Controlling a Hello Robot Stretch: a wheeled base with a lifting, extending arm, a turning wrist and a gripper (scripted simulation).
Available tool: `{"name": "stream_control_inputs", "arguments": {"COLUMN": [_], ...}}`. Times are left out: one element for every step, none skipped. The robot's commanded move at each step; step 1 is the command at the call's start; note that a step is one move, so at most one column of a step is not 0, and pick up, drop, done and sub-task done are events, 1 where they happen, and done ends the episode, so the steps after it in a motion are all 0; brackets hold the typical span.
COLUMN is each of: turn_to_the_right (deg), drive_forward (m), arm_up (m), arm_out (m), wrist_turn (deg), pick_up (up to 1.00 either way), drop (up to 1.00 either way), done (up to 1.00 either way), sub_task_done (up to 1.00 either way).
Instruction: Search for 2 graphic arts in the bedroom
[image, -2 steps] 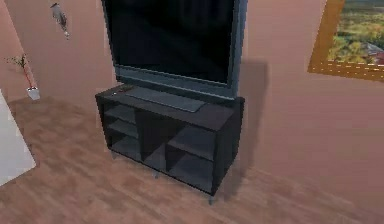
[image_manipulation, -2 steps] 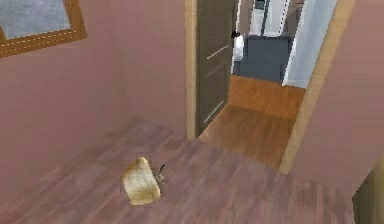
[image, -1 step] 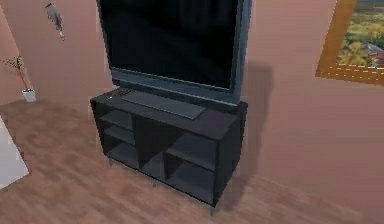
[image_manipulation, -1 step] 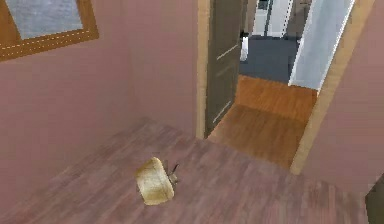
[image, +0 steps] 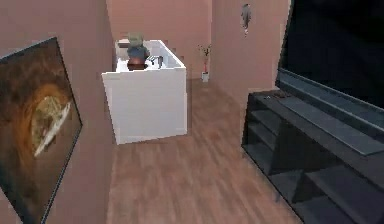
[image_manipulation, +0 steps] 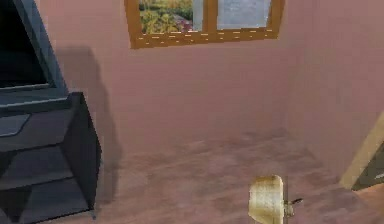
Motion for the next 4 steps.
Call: {"name": "stream_control_inputs", "arguments": {"turn_to_the_right": [-45.0,-42.0,0.0,45.0], "drive_forward": [0.0,0.0,0.0,0.0], "arm_up": [0.0,0.0,0.0,0.0], "arm_out": [0.0,0.0,0.0,0.0], "wrist_turn": [0.0,0.0,0.0,0.0], "pick_up": [0.0,0.0,0.0,0.0], "drop": [0.0,0.0,0.0,0.0], "done": [0.0,0.0,0.0,0.0], "sub_task_done": [0.0,0.0,1.0,0.0]}}
